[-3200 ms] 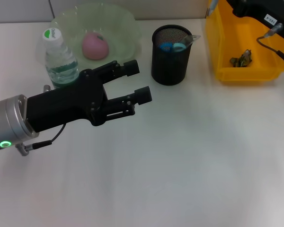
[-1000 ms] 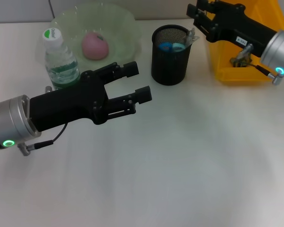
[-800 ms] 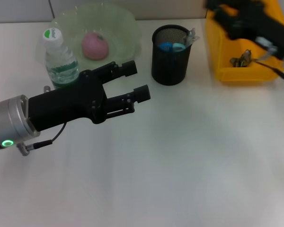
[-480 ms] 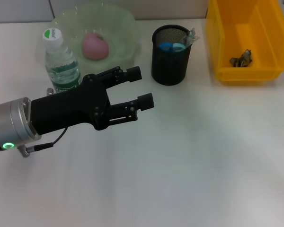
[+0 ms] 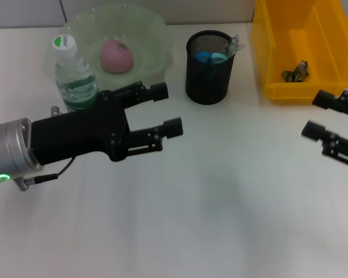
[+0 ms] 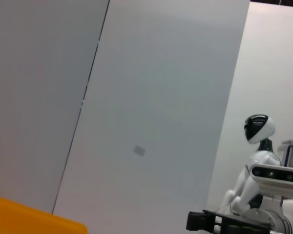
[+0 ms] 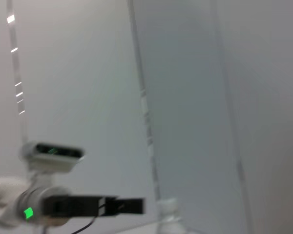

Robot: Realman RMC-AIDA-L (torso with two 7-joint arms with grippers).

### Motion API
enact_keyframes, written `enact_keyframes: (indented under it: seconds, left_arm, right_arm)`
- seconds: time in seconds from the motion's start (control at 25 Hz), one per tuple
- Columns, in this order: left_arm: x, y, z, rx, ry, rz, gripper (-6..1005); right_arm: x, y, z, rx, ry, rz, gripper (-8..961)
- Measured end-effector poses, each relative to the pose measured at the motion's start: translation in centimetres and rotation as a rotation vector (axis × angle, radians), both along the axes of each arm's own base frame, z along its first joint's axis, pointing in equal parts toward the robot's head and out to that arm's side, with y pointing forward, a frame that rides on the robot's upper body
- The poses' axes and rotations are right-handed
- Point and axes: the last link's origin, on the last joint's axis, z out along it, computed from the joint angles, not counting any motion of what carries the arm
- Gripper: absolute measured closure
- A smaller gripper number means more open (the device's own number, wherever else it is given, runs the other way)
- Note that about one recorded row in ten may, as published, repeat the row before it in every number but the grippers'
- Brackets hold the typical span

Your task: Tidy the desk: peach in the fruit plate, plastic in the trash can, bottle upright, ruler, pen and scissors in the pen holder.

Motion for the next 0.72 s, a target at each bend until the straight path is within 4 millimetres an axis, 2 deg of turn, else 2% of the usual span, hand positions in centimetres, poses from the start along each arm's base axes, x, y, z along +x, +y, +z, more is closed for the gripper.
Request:
enact_keyframes:
  seconds: [0.24, 0.44, 0.56, 0.72]
  left_arm:
    - [-0.7, -1.0, -1.1, -0.045, 0.080, -0.047, 206]
    - [-2.1, -2.4, -2.0, 0.010, 0.154, -0.119, 206]
    - [-3.0, -3.3, -2.0, 0.041, 0.164, -0.120, 205]
    - [-3.1, -3.6, -2.0, 0.033, 0.159, -0.121, 205]
  right_arm:
    - [-1.0, -0.7, -0.6, -0.074, -0.001, 0.091, 329]
    - [-1.6, -1.1, -2.3, -0.139, -0.061, 0.184, 251]
    - [-2.0, -1.0, -3.1, -0.180, -0.078, 0.210, 251]
    - [-2.4, -0.8, -4.1, -0.227, -0.086, 0.225, 251]
